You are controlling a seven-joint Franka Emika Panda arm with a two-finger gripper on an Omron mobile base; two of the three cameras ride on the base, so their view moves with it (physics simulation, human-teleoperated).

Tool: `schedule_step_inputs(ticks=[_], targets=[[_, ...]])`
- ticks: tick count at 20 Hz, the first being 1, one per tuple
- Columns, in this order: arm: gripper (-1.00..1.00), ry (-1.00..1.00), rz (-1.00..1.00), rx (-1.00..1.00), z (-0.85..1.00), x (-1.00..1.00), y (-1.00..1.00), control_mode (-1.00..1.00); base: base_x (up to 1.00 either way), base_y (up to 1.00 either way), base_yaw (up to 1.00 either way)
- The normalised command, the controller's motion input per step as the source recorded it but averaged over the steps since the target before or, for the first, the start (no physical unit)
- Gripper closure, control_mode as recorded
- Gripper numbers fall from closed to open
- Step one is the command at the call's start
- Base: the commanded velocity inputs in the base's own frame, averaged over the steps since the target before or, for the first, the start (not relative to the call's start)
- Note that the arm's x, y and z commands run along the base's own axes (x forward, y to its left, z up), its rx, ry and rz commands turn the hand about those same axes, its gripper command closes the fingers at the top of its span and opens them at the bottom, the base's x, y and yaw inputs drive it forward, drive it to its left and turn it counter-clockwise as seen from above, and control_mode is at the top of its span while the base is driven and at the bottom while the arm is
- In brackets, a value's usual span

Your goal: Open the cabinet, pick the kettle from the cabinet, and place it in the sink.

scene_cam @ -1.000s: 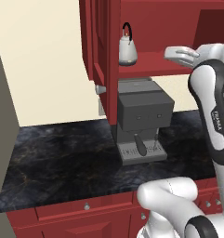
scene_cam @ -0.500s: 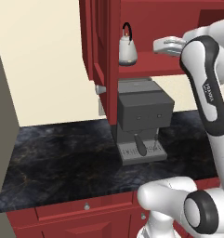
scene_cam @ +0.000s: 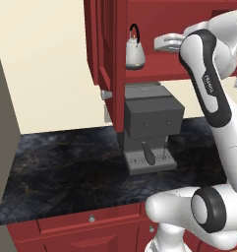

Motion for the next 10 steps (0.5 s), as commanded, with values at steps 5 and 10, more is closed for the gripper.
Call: schedule_step_inputs(ticks=[5,10], targets=[[-1.0,-0.1,-0.02,0.0,0.0,0.33,0.18,-1.0,0.0,0.0,0.0],[-1.0,-0.09,-0.02,-0.05,0.04,0.44,0.12,-1.0,0.0,0.0,0.0]])
